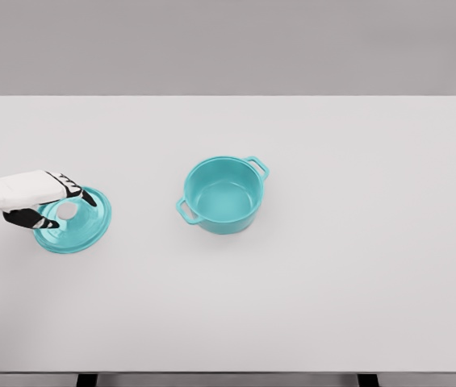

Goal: Cover the pot with left arm

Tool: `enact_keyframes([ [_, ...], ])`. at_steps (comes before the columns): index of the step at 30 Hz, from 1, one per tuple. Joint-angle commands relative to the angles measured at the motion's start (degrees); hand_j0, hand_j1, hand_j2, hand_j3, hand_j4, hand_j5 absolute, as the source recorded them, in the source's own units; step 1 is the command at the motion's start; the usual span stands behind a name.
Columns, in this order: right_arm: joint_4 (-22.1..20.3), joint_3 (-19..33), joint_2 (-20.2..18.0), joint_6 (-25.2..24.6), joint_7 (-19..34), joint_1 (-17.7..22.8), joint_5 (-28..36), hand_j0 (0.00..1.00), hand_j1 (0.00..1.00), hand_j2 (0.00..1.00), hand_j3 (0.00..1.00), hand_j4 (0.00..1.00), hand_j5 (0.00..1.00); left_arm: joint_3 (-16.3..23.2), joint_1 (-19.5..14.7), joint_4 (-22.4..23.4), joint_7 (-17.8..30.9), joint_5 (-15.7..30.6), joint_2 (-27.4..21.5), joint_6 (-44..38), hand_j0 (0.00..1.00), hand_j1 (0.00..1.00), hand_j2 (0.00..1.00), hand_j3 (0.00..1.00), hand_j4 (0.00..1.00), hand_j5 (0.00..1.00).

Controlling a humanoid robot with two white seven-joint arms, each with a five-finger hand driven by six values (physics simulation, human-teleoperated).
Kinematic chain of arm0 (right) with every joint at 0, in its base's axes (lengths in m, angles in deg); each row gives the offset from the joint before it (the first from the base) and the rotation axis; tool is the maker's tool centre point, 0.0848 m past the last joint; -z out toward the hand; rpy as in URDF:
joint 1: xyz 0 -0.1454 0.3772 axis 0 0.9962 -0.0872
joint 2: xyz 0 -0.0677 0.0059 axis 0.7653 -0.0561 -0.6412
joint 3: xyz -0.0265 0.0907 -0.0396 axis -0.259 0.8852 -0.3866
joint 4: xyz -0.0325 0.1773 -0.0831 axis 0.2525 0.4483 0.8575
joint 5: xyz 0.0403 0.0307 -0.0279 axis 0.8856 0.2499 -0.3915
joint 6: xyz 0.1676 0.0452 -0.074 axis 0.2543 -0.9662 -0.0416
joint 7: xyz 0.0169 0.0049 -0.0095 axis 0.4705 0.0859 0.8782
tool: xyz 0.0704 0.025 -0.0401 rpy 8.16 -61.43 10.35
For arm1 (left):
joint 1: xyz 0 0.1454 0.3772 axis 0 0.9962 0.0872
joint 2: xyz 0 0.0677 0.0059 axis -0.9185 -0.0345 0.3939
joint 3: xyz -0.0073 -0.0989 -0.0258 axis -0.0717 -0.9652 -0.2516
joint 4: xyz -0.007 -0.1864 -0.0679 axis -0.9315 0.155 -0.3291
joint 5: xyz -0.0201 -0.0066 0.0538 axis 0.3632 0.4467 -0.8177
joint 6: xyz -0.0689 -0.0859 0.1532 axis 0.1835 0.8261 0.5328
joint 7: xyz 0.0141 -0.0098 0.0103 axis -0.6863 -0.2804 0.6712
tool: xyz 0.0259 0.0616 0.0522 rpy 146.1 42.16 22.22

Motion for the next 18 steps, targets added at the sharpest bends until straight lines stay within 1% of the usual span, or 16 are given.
enact_keyframes([
  [1, 0.02, 0.00, 0.00, 0.00, 0.01, 0.00, 0.00, 1.00, 1.00, 1.00, 1.00, 1.00, 1.00, -0.10, 0.00, 0.56, 0.03, 0.14, 0.40, -0.14, 0.75, 0.75, 0.75, 0.75, 0.75, 0.75],
  [5, 0.02, 0.00, 0.00, 0.00, 0.01, 0.00, 0.00, 1.00, 1.00, 1.00, 1.00, 1.00, 1.00, -0.10, 0.00, 1.00, -0.06, 0.14, 0.48, -0.14, 0.74, 0.74, 0.74, 0.74, 0.74, 0.74],
  [8, 0.02, 0.00, 0.00, 0.00, 0.01, -0.09, 0.00, 1.00, 1.00, 1.00, 1.00, 1.00, 1.00, -0.10, 0.00, 1.00, 0.03, 0.14, 0.84, -0.14, 0.71, 0.71, 0.71, 0.71, 0.71, 0.71],
  [13, 0.02, 0.00, 0.00, 0.00, 0.01, 0.00, 0.00, 1.00, 1.00, 1.00, 1.00, 1.00, 1.00, -0.02, 0.00, 0.92, -0.06, 0.14, 0.84, -0.14, 0.69, 0.69, 0.69, 0.69, 0.69, 0.69],
  [18, 0.02, 0.00, 0.00, 0.00, 0.01, 0.00, 0.00, 1.00, 1.00, 1.00, 1.00, 1.00, 1.00, 0.07, 0.00, 1.00, -0.06, 0.06, 0.84, -0.14, 0.69, 0.69, 0.69, 0.69, 0.69, 0.69],
])
